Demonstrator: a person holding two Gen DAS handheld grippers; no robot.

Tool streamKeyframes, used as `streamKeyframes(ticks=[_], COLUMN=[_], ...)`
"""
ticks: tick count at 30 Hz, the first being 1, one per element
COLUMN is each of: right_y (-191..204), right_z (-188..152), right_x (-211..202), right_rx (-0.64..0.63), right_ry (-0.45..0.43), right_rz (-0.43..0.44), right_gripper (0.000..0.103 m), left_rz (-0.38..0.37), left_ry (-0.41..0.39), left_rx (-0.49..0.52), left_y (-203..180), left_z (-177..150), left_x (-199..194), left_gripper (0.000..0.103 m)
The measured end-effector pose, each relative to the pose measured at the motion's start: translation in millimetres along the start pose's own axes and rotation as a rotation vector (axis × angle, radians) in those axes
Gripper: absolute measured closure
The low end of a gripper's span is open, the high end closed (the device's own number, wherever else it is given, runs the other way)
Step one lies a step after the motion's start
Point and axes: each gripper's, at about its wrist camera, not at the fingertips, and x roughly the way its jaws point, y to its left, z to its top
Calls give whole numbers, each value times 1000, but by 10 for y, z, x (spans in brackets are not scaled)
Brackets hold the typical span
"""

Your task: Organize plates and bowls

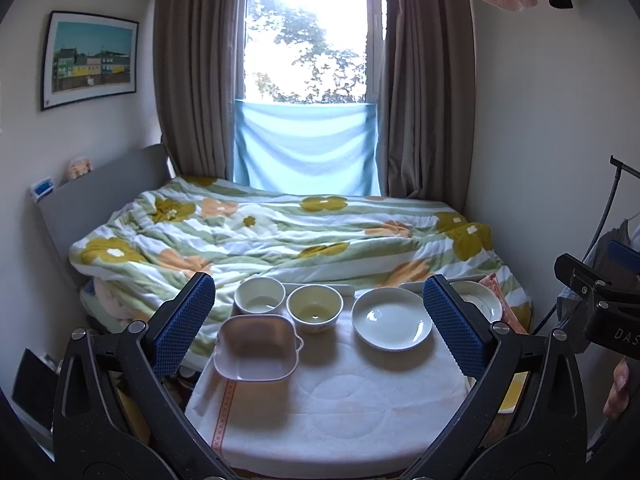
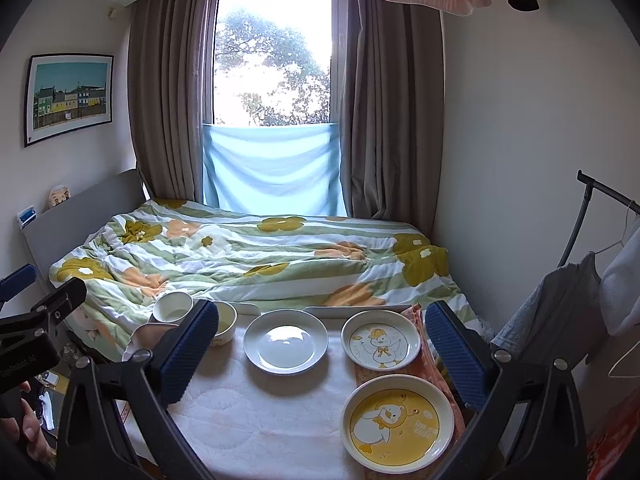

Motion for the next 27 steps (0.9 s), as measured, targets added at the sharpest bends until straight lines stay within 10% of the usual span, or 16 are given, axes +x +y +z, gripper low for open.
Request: streamKeyframes(ticks=[27], right_y=[32], right_z=[-51], right_x=[21], right_rx=[11], right_ry=[27], right_rz=[-17], right_gripper=[0], left_rz=[-2], left_ry=[24], left_rx=[9], left_y=[12], left_z=[-33], left_x=[118], left_gripper=[0])
